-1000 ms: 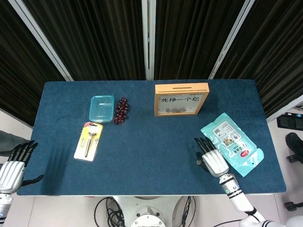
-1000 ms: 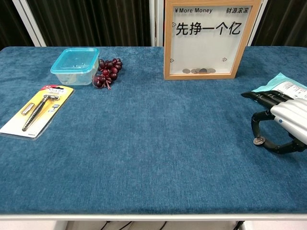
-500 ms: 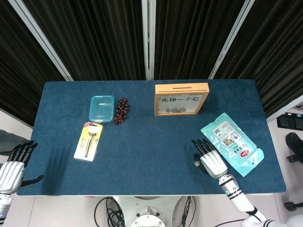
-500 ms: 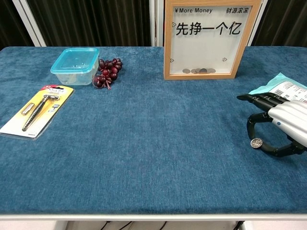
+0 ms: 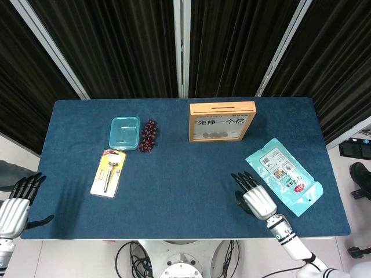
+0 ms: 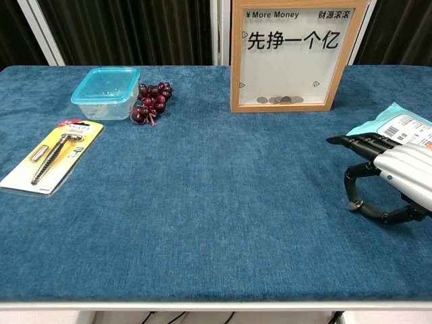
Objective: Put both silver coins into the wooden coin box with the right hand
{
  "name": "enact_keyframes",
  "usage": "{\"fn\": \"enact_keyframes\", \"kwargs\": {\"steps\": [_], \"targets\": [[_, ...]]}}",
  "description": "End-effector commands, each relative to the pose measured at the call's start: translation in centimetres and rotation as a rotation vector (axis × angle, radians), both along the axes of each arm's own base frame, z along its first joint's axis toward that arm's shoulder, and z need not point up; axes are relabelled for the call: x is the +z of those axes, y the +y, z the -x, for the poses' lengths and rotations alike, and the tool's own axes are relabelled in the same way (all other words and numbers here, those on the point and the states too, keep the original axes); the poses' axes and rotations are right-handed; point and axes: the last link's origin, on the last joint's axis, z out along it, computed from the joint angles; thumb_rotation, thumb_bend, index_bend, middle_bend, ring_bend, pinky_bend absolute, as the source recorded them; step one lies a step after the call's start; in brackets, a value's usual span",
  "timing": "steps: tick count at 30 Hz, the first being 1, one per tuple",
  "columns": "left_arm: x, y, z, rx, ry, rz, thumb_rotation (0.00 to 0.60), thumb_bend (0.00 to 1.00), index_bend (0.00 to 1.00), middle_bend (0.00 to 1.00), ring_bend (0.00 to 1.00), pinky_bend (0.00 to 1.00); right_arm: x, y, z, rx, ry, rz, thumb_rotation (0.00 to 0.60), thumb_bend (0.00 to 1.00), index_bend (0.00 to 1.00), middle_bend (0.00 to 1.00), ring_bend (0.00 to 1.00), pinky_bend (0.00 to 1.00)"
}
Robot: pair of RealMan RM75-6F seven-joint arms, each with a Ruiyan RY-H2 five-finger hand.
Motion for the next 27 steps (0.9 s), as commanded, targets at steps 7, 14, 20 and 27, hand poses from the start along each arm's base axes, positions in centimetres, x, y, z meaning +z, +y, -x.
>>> {"fn": "enact_keyframes", "kwargs": {"steps": [7,14,20,27], "targets": [[0.0,-0.1,-0.1,-0.002,-0.003,0.003,0.600,0.04,0.00,0.00,0.00,0.00,0.1,-0.1,-0.1,0.007,-0.012,0.001,0.600,0.36,0.71,0.03,0.00,0.00],[0.0,-0.1,0.0,0.001,-0.002,0.003,0.600,0.04,0.00,0.00,0.00,0.00,2.4,-1.2,-1.2,0.015,-0.088,0.062,0.600,0.37,0.74,0.04,0.00,0.00],[0.1,0.0,-0.2,-0.009,-0.002,0.001,0.600,0.03,0.00,0.00,0.00,0.00,9.1,-4.6,-4.4,0.027,-0.197,0.203,0.600,0.38,0.77,0.04,0.00,0.00],[0.0,0.1,-0.5,-0.022,0.001,0.007,0.600,0.03,0.00,0.00,0.00,0.00,17.4,-10.1,-9.6,-0.027,-0.237,0.353,0.600,0.39,0.80,0.05,0.00,0.00]]}}
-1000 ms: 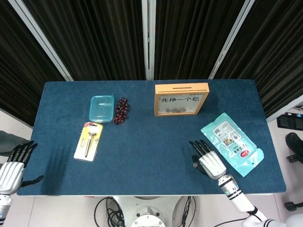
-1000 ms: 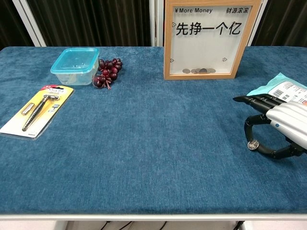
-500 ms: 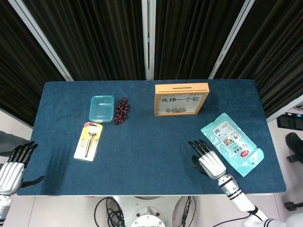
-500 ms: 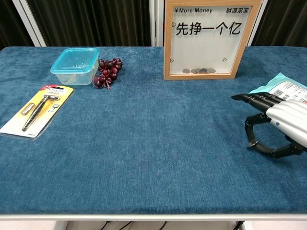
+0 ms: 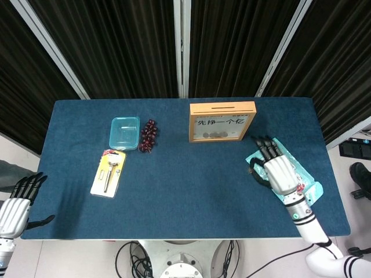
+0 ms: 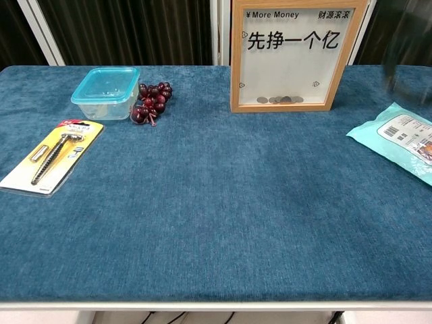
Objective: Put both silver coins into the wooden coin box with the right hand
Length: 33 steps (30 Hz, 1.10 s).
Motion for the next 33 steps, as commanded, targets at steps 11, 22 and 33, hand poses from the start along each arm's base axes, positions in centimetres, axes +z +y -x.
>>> {"fn": "enact_keyframes", "kwargs": {"steps": [11,22,33], "targets": [[0.2,-0.2,-0.8,-0.019,0.005,-0.006,0.600,0.04,0.00,0.00,0.00,0.00,9.6,-11.6,-11.8,-0.235,0.176,0.047,0.600,0.39,0.82,0.06,0.00,0.00],[1.1,-0.5,-0.6,-0.011,0.009,-0.029,0.600,0.03,0.00,0.00,0.00,0.00,6.1,-15.7,-18.2,-0.334,0.316,0.032,0.600,0.39,0.83,0.07,0.00,0.00],[1.6,-0.9,0.0,-0.001,-0.002,-0.039,0.600,0.03,0.00,0.00,0.00,0.00,2.9,-16.7,-19.3,-0.453,0.459,-0.040,0.600,0.42,0.84,0.07,0.00,0.00]]}}
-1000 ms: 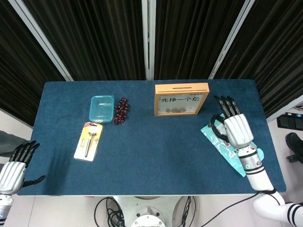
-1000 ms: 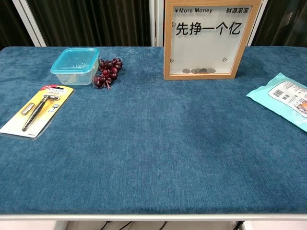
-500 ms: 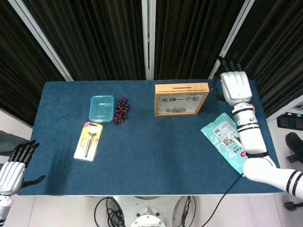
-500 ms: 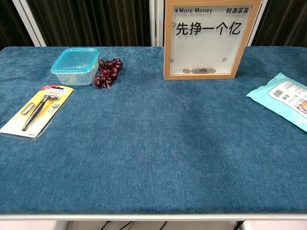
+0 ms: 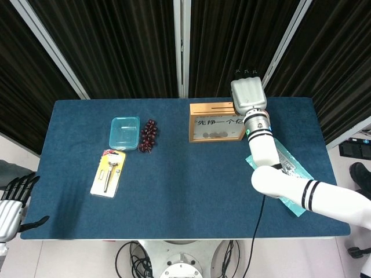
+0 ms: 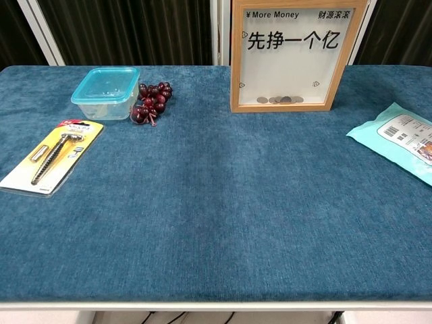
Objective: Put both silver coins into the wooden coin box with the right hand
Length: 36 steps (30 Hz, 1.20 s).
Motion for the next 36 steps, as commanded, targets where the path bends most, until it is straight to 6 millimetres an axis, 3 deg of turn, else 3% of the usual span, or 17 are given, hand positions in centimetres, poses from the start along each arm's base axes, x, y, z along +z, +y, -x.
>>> {"fn": "enact_keyframes", "kwargs": {"steps": [1,36], "targets": [[0.1,0.0,0.1,0.000,-0.002,-0.003,0.600,0.03,0.00,0.00,0.00,0.00,-0.8,-0.4,-0.5,-0.036,0.048,-0.020,0.600,0.42,0.84,0.07,0.00,0.00],[1.2,0.2,0.1,0.001,-0.005,-0.041,0.600,0.04,0.00,0.00,0.00,0.00,-2.7,-2.1,0.6,-0.112,0.041,-0.019,0.600,0.42,0.83,0.07,0.00,0.00]]}}
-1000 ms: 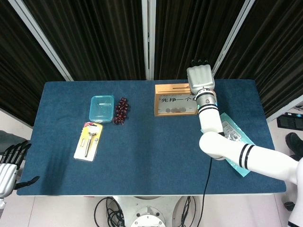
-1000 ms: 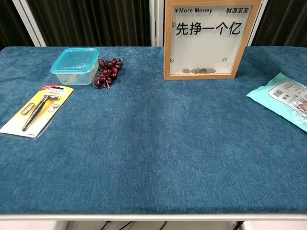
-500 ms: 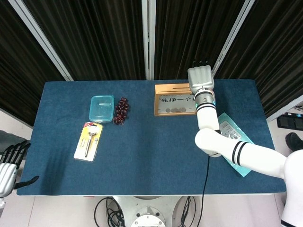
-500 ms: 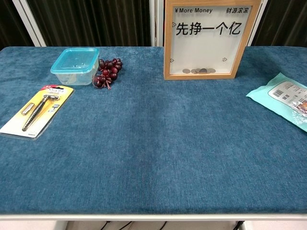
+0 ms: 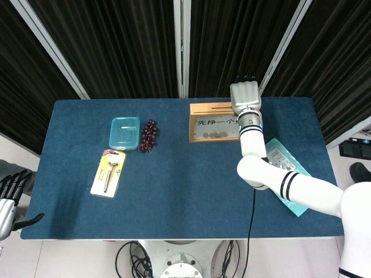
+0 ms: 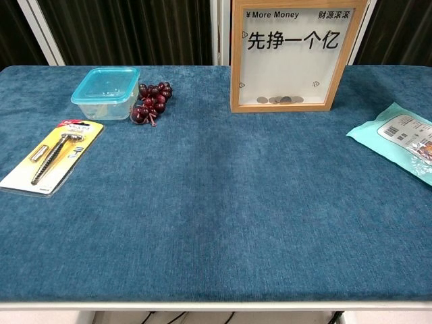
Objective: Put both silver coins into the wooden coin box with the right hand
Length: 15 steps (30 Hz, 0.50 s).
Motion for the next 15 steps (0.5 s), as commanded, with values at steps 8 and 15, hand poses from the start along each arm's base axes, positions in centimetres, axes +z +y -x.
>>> {"fn": "enact_keyframes", "kwargs": {"steps": [8,15], "targets": [[-0.09,-0.02,0.08,0.004,0.000,0.005,0.600,0.04,0.00,0.00,0.00,0.00,-0.20,0.12,-0.04,0.000,-0.005,-0.010,0.600,0.42,0.83,0.07,0.00,0.00],[-0.16,-0.11,0.28,0.008,-0.003,0.005,0.600,0.04,0.00,0.00,0.00,0.00,-0.55,0.13,-0.09,-0.003,0.000,-0.014,0.600,0.43,0.83,0.07,0.00,0.00]]}}
